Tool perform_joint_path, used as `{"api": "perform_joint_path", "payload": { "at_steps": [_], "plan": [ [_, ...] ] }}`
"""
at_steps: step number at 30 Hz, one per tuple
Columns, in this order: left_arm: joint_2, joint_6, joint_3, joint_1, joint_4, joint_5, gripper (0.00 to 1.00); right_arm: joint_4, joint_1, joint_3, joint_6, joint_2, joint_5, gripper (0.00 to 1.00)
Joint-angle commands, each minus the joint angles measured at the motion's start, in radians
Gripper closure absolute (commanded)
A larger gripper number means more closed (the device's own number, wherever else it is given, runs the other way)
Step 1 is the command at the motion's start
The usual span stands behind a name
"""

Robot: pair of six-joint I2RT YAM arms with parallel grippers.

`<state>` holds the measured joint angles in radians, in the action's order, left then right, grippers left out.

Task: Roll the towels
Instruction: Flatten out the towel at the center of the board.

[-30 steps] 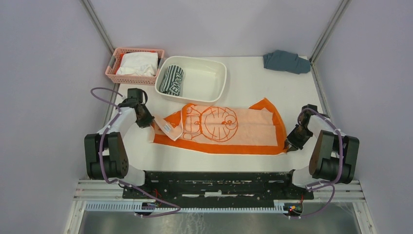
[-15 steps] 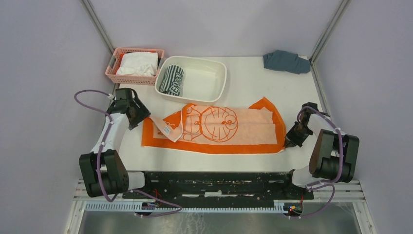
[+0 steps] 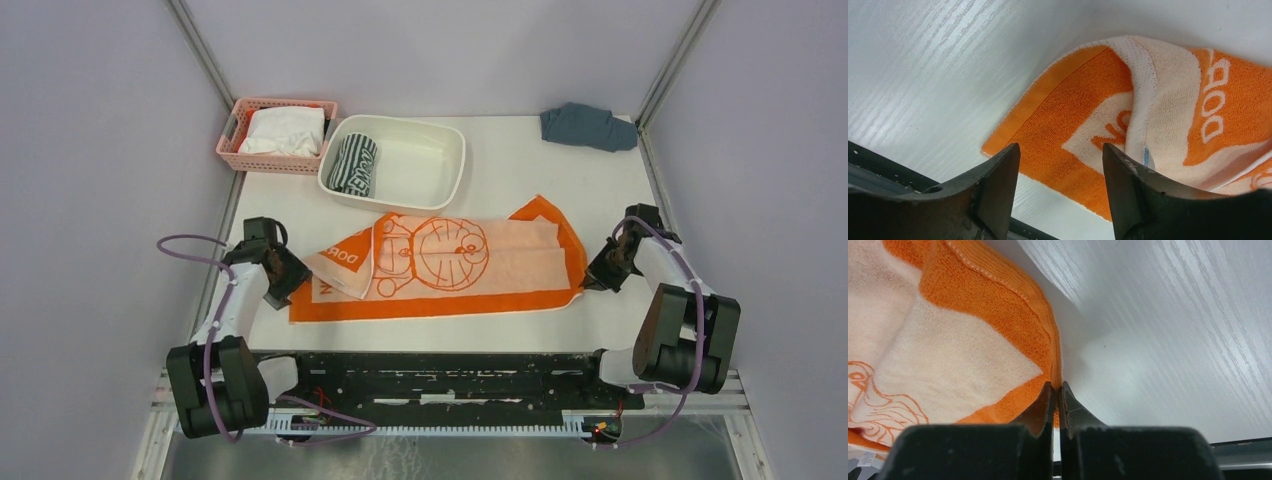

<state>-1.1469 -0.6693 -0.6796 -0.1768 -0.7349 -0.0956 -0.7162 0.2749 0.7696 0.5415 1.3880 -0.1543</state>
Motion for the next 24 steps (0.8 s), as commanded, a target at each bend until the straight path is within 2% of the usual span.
{"api": "perform_joint_path", "payload": {
  "at_steps": [1,6,10,18,21,24],
  "plan": [
    [-0.039,-0.054,-0.021,-0.007,0.007,0.025,0.34,0.062,-0.002,-0.010,-0.006,-0.041,-0.016,0.98],
    [-0.181,-0.058,0.009,0.000,0.093,0.092,0.45,0.092,-0.003,-0.015,0.009,-0.041,-0.038,0.98],
    [-0.297,-0.049,-0.046,0.007,0.143,0.093,0.47,0.094,-0.002,-0.008,0.022,-0.033,-0.020,0.98],
    [-0.499,-0.006,-0.329,0.033,0.134,0.108,0.37,0.106,0.024,0.017,0.065,-0.003,-0.004,0.96],
    [-0.467,0.003,-0.364,0.032,0.080,0.069,0.35,0.111,0.026,0.026,0.067,-0.004,-0.013,0.96],
    [-0.408,0.000,-0.322,0.030,0.036,0.016,0.34,0.127,0.026,0.017,0.065,-0.009,-0.023,0.96]
  ]
}}
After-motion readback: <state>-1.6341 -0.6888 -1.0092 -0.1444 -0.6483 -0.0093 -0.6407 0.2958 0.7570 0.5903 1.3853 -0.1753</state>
